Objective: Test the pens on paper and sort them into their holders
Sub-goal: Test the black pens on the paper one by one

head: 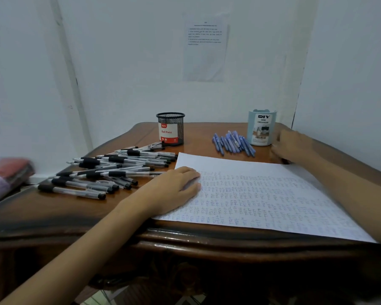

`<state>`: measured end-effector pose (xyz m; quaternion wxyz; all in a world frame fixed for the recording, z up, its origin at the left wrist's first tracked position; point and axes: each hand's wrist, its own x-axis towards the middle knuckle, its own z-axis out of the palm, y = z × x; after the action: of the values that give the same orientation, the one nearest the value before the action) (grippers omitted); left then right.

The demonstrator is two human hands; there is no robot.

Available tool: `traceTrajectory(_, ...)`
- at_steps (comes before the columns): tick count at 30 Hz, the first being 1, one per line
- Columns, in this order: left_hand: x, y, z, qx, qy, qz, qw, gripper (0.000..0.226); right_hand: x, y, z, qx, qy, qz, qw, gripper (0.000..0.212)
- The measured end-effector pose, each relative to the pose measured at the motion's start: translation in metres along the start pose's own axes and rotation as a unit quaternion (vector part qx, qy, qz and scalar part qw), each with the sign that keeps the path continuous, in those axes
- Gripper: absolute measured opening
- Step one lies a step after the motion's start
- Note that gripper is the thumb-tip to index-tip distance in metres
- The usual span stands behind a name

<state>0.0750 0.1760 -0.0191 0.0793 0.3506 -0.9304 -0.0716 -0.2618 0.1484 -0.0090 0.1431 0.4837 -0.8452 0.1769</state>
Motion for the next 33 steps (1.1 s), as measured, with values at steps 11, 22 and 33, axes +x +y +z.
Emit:
traceTrajectory(11, -0.002, -0.001, 0.003, -0.004, 0.021, 0.001, 1.0, 0.049, -0.054, -0.153, 0.01, 0.288, -0.088, -0.332, 0.894, 0.018)
traceTrajectory(22, -0.001, -0.006, 0.002, -0.022, -0.023, -0.001, 0.999, 0.052, -0.043, -0.189, 0.026, 0.295, -0.207, -0.291, 0.887, 0.03)
traceTrajectory(33, -0.003, -0.004, 0.002, -0.027, -0.022, -0.003, 0.999, 0.052, -0.04, -0.179, 0.025, 0.485, -0.194, -0.148, 0.84, 0.019)
